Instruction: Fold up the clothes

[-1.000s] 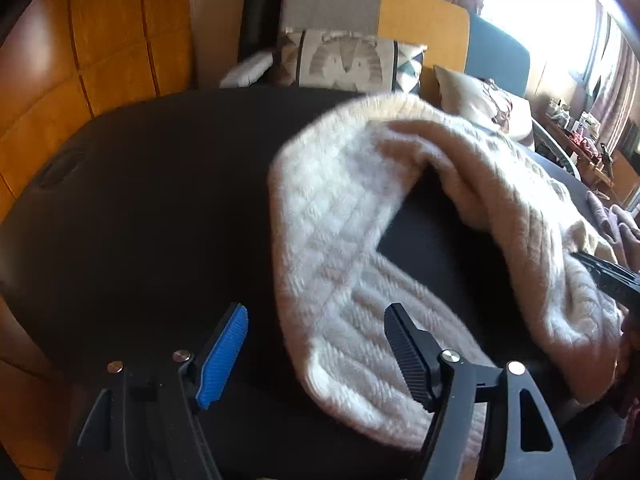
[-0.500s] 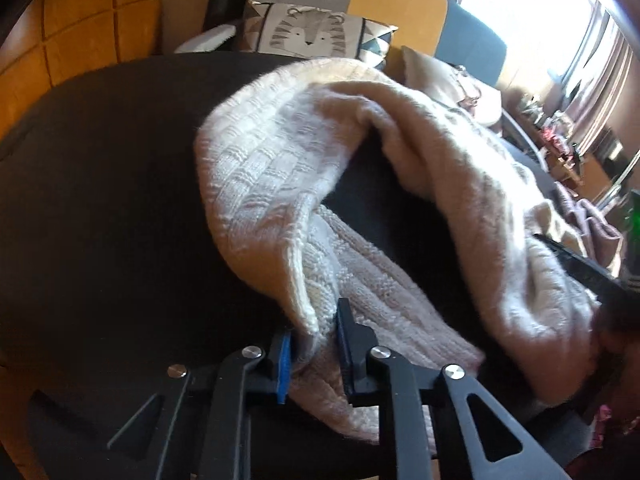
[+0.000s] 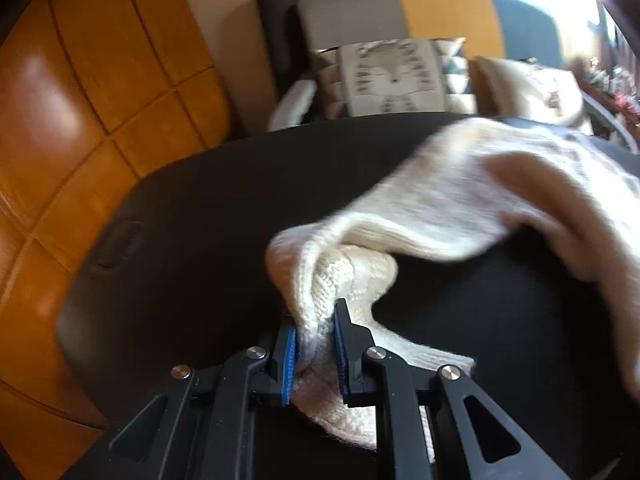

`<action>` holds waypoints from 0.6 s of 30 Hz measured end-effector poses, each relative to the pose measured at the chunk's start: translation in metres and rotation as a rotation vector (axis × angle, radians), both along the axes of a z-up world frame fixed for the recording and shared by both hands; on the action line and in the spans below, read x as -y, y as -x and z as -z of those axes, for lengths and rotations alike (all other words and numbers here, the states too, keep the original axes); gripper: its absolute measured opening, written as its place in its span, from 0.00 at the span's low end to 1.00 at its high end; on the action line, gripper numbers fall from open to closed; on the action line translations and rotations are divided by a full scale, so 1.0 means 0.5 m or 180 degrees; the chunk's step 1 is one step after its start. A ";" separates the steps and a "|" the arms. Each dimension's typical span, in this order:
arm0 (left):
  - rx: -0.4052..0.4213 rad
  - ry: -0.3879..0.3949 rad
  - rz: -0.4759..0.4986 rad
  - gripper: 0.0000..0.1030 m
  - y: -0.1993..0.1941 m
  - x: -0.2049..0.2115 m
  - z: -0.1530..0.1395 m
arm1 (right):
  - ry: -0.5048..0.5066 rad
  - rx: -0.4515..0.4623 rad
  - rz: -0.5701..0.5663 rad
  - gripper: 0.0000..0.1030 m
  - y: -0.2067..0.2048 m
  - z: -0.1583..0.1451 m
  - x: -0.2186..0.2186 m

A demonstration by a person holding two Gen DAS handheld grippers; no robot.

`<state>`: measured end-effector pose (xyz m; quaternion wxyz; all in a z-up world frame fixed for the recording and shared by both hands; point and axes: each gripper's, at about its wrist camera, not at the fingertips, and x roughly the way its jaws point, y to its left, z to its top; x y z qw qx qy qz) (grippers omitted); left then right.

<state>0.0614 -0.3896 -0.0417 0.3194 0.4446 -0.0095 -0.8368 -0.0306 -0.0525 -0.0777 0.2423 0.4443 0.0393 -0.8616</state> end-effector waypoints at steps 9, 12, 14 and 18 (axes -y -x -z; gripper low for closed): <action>0.0350 0.1140 -0.0210 0.15 0.057 0.113 -0.007 | 0.0027 0.0055 0.0008 0.31 0.003 -0.001 -0.004; 0.0727 0.1797 -0.0070 0.17 0.076 0.099 0.059 | 0.0023 0.0055 0.0002 0.31 0.003 -0.001 -0.004; 0.0977 0.2143 0.0053 0.19 0.079 0.084 0.108 | 0.0060 0.0074 -0.0001 0.31 0.004 0.000 -0.008; 0.1117 0.1742 0.0237 0.26 0.064 0.066 0.173 | 0.0095 0.0103 0.0018 0.31 0.007 0.000 -0.009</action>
